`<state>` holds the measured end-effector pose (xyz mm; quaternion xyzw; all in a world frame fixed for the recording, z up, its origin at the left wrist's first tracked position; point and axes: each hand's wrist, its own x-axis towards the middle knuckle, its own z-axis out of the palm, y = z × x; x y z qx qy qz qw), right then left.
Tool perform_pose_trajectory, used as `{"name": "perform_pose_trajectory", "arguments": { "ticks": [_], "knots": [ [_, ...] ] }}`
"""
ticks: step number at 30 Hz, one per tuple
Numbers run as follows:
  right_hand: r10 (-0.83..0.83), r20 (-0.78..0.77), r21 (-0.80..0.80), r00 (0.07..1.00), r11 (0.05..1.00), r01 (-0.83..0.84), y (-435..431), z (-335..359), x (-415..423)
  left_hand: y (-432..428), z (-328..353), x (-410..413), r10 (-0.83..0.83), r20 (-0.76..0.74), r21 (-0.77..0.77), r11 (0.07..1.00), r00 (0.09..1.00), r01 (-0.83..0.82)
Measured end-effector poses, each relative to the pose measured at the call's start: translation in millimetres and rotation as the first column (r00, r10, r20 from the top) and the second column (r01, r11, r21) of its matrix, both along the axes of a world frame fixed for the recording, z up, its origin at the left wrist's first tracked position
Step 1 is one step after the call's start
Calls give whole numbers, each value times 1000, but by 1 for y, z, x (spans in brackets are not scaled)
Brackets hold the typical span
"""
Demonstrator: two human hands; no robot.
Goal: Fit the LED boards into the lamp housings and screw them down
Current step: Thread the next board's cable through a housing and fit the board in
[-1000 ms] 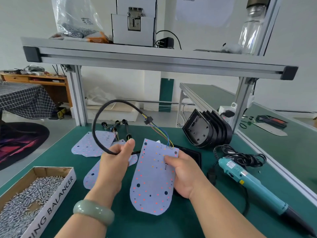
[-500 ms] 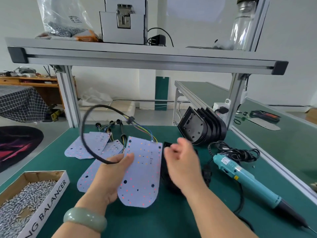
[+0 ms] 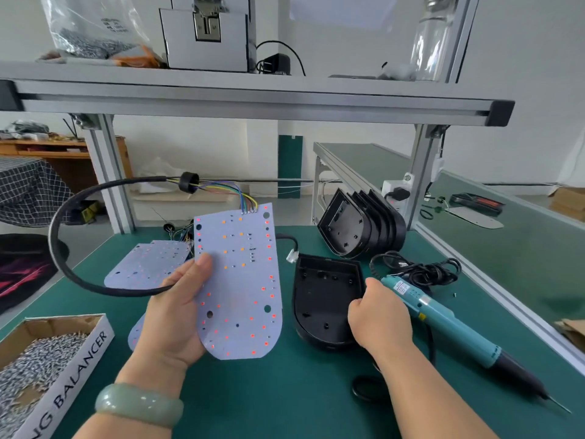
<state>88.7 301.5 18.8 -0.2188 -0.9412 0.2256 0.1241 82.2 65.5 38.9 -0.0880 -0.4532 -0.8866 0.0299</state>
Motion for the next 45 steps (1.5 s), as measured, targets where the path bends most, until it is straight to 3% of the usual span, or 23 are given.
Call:
{"name": "perform_pose_trajectory", "arguments": {
  "ticks": [9,23,34,37,42,45],
  "knots": [
    [-2,-227,-350,974,933,-80,-4,1,5,19,-4,4,-67,-2,-56,996,998,67],
    [99,-301,-326,948,924,-200,-2,-6,9,-1,-8,-8,131,78,-74,989,988,-125],
    [79,-550,-292,831,914,-281,-6,-2,12,-4,6,3,-1,66,-170,985,998,12],
    [39,-578,-357,815,886,-295,-8,2,13,-7,12,8,-79,79,-233,968,994,95],
    [4,-670,-409,742,833,-374,-10,6,18,-10,22,11,83,124,-271,961,989,-47],
    [-75,-696,-491,714,775,-398,-10,8,17,-12,26,15,86,167,-355,935,982,-21]
  ]
}}
